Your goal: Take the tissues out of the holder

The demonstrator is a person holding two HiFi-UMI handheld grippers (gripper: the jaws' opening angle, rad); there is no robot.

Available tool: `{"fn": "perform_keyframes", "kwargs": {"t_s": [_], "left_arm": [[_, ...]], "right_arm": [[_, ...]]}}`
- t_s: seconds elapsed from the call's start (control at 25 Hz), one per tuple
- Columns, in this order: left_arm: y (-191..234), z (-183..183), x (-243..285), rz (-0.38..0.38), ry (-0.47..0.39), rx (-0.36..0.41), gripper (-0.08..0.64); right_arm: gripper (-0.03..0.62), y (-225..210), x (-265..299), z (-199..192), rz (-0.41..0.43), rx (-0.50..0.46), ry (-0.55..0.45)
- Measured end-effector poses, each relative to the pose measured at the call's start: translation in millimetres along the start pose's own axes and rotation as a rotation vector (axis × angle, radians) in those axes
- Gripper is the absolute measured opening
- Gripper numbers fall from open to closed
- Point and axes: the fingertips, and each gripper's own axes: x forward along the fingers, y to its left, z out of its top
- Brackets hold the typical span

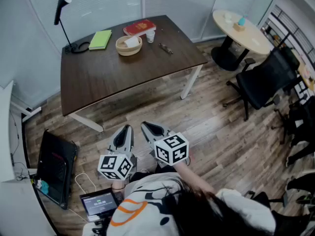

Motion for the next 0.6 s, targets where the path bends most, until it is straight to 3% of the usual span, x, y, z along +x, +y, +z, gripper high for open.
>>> {"fn": "perform_keyframes", "kwargs": {"t_s": [0.6], "left_arm": [[14,4,1,-0.022,0.011,0.004,0.031]], "right_arm": [[0.026,-4,16,3,-0.038,0.012,-0.02]]}}
